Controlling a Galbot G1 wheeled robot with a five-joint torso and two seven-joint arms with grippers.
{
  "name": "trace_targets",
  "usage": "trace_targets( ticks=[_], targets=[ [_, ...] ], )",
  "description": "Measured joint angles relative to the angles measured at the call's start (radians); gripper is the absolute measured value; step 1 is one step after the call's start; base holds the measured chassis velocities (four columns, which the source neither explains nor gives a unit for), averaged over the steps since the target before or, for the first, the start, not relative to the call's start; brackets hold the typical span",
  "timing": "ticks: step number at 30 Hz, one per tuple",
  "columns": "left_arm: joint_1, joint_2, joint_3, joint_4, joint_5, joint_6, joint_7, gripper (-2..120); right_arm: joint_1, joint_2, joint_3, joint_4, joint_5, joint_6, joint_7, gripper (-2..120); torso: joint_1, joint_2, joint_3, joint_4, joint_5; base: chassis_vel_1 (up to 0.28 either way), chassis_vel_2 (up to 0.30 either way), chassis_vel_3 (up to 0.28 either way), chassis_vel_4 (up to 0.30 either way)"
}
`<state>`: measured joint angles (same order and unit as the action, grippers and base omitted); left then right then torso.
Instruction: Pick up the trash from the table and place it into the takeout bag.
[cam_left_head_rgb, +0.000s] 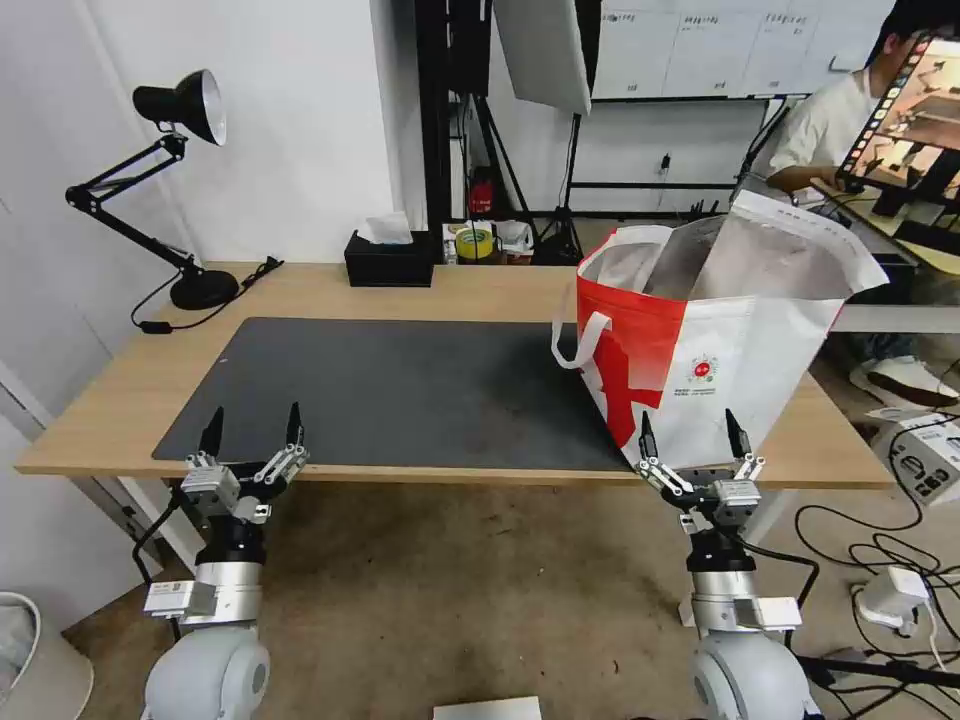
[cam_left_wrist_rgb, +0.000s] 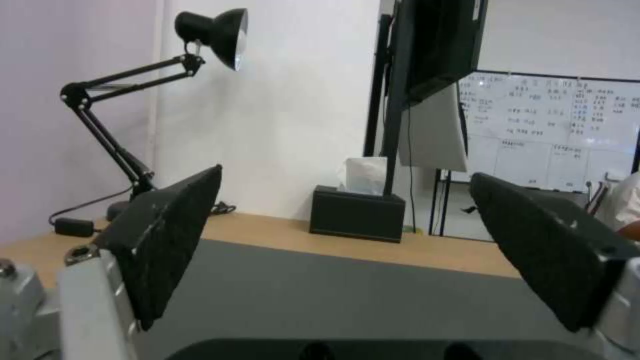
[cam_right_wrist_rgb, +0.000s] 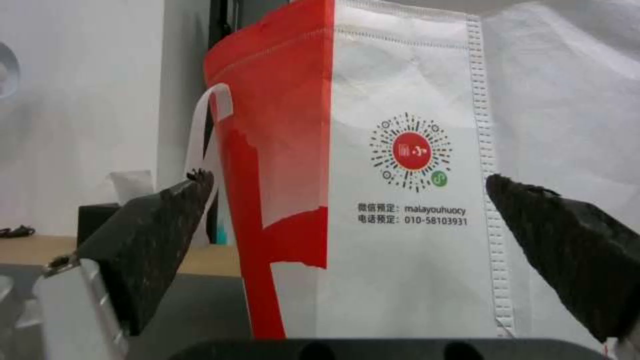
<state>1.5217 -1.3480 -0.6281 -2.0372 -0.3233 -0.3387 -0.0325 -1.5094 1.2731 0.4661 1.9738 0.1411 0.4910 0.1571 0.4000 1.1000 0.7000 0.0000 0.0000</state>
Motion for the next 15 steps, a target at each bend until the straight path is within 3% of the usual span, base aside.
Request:
trace_targets(
  ticks=[15],
  targets=[
    [-0.001, 0.001, 0.001, 0.0, -0.002, 0.002, 0.0, 100, 0.0, 0.0, 0.0, 0.0, 0.0, 0.0, 0.0, 100, 0.0, 0.0, 0.0, 0.0, 0.0, 0.0, 0.0, 0.0, 0.0]
  ],
)
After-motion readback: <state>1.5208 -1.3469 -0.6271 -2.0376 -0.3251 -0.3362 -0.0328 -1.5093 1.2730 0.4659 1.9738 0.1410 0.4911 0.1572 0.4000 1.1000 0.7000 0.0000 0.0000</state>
